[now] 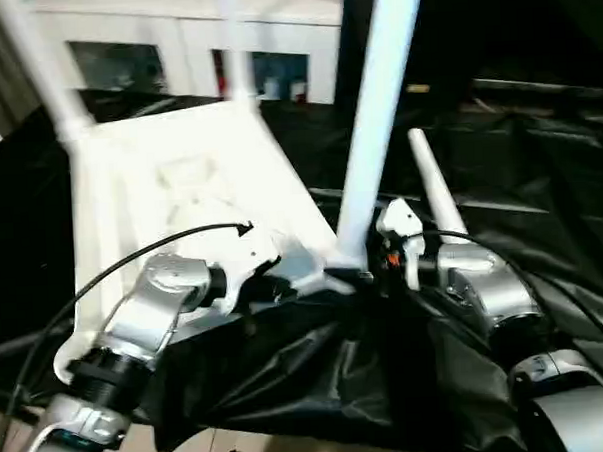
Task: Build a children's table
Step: Rotate leg to tighten
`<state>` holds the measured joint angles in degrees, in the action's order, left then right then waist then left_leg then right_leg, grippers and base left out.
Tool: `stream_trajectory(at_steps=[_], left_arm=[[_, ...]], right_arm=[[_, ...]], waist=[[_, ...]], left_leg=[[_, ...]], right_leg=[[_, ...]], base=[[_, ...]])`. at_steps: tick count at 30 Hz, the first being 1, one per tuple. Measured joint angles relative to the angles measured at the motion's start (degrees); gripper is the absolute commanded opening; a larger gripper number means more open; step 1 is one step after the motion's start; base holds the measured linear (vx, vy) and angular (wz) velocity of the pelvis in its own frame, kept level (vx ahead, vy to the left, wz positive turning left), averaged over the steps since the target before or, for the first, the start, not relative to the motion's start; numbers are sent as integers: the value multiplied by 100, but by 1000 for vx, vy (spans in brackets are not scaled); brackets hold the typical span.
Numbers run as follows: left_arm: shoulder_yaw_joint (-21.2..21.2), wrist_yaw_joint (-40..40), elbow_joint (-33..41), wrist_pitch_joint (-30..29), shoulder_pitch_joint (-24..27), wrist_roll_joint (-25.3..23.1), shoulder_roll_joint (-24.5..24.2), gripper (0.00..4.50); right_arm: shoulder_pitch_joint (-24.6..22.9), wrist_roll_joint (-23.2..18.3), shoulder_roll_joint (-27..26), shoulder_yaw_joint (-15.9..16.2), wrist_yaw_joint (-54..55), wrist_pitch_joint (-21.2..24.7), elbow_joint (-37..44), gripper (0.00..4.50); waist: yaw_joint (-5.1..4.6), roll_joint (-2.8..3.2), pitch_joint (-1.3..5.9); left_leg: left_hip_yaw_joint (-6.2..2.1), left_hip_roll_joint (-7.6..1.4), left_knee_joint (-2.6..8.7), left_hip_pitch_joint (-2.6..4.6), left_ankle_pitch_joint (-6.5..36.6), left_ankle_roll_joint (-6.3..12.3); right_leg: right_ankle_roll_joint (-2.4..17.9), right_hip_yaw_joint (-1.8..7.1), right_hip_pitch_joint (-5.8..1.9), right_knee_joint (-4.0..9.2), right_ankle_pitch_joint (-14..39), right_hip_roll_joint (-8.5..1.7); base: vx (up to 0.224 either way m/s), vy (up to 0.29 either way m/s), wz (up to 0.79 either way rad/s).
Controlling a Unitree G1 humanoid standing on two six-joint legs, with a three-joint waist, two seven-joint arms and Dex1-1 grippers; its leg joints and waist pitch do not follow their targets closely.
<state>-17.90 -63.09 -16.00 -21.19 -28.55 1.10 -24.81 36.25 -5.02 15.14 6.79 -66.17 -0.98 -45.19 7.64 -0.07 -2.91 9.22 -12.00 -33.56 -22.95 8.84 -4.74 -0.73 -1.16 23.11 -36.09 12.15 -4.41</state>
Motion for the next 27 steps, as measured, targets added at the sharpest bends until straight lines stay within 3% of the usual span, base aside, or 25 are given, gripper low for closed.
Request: stream_trajectory(at_steps=[4,13,17,21,23,27], left_arm=[[-17,-280,18,99,27,102,-220,0],[-29,-409,0,238,85,133,-303,0],[-28,-331,2,216,97,138,-257,0],[111,313,-182,-69,15,37,85,0],[163,937,-520,-281,-224,-103,536,0],[262,2067,-1098,-558,-589,-208,1389,0]], right_arm=[[0,-31,107,149,-362,42,28,373],[-31,14,94,211,-377,35,39,288],[-127,-7,-9,167,-182,103,152,278],[-219,46,-347,-82,1006,154,57,276],[-154,57,-669,-416,2157,219,-170,276],[166,70,-1123,-874,4066,327,-634,275]], waist=[[44,7,-4],[54,9,-6],[47,9,-6],[6,18,-4],[-77,18,-4],[-118,27,-2]], left_leg=[[3,0,-17,-1,2,3],[5,0,-17,-1,2,2],[5,0,-18,2,1,1],[9,1,-14,29,-1,-4],[25,5,-9,56,-3,-8],[32,12,-1,78,-3,-8]], right_leg=[[7,5,-1,-5,-6,-3],[9,5,-2,-8,-10,-3],[8,5,-2,-12,-13,-3],[15,20,-13,-15,-28,-2],[15,36,-28,-15,-38,-5],[-2,39,-42,-8,-38,-19]], base=[[0,0,0],[0,0,0],[0,0,0],[0,0,0],[0,0,0],[0,0,0]])
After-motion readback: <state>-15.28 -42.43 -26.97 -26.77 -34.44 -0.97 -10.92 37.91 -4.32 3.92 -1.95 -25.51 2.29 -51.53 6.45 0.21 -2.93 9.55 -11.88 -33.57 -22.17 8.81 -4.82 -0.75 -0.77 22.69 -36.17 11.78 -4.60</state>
